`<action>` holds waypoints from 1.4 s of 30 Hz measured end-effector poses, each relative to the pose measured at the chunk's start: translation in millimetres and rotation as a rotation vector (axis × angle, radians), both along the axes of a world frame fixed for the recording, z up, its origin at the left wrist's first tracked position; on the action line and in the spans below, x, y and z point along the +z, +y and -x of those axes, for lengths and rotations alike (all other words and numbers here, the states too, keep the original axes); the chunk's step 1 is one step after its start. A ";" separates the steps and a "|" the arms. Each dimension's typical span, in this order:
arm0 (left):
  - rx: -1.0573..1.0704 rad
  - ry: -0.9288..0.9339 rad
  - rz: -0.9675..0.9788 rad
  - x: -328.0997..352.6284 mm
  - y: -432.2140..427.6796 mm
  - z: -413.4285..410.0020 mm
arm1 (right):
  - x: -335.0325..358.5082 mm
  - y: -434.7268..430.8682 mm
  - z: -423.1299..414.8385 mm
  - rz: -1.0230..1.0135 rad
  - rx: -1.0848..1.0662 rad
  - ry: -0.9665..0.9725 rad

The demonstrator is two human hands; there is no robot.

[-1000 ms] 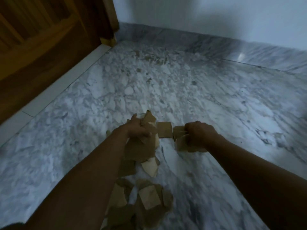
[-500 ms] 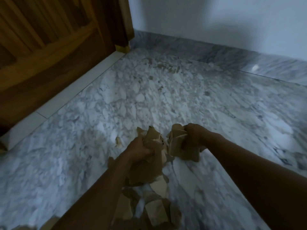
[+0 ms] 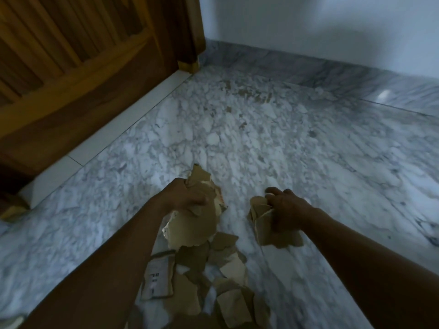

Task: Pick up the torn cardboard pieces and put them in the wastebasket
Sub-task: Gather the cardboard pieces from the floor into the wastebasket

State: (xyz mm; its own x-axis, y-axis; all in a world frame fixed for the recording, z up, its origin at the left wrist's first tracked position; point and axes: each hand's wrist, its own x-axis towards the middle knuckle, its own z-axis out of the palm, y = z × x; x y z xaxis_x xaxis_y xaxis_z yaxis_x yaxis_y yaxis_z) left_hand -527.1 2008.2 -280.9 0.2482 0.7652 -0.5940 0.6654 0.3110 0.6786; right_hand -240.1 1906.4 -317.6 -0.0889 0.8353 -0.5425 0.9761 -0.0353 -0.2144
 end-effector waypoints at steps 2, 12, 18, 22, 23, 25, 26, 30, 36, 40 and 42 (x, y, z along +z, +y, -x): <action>-0.025 0.045 0.004 0.6 7.5 -15.8 | 0.6 0.3 1.9 -0.013 0.000 0.024; -0.079 0.298 -0.087 -38.5 -0.7 -66.9 | -4.1 6.9 4.3 0.018 0.060 -0.034; -0.045 0.303 -0.106 -40.5 -3.7 -70.1 | -9.0 2.4 5.2 -0.020 0.033 -0.039; 0.010 0.221 -0.108 -43.1 -11.3 -67.0 | -6.2 -8.1 6.4 -0.080 0.025 -0.037; 0.033 0.192 -0.111 -45.0 -14.4 -64.3 | -5.0 -12.1 6.3 -0.101 0.019 -0.038; 0.088 0.131 -0.117 -43.8 -21.6 -61.0 | -2.8 -22.4 6.3 -0.166 -0.020 -0.030; 0.124 0.096 -0.120 -43.0 -24.4 -60.0 | -2.4 -29.2 6.6 -0.194 -0.056 -0.017; 0.215 -0.049 -0.135 -23.7 -37.3 -62.8 | -5.2 -63.5 1.1 -0.251 -0.387 0.163; 0.301 -0.260 -0.087 25.7 -48.3 -93.5 | 30.4 -106.1 -56.2 -0.145 -0.889 0.601; 0.295 -0.387 -0.128 69.9 -60.0 -154.0 | 97.8 -111.7 -100.6 -0.186 -1.016 0.928; 0.252 -0.444 -0.161 96.7 -72.3 -196.0 | 132.0 -111.1 -118.2 -0.249 -1.064 1.062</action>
State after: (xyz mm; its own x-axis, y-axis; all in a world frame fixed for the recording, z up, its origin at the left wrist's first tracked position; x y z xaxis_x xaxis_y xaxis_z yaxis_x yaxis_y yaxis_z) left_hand -331.1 1935.9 -184.3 0.2462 0.9061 -0.3439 0.2216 0.2928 0.9301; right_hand -121.9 1795.3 -185.5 0.3476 0.8187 -0.4572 -0.0838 -0.4585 -0.8847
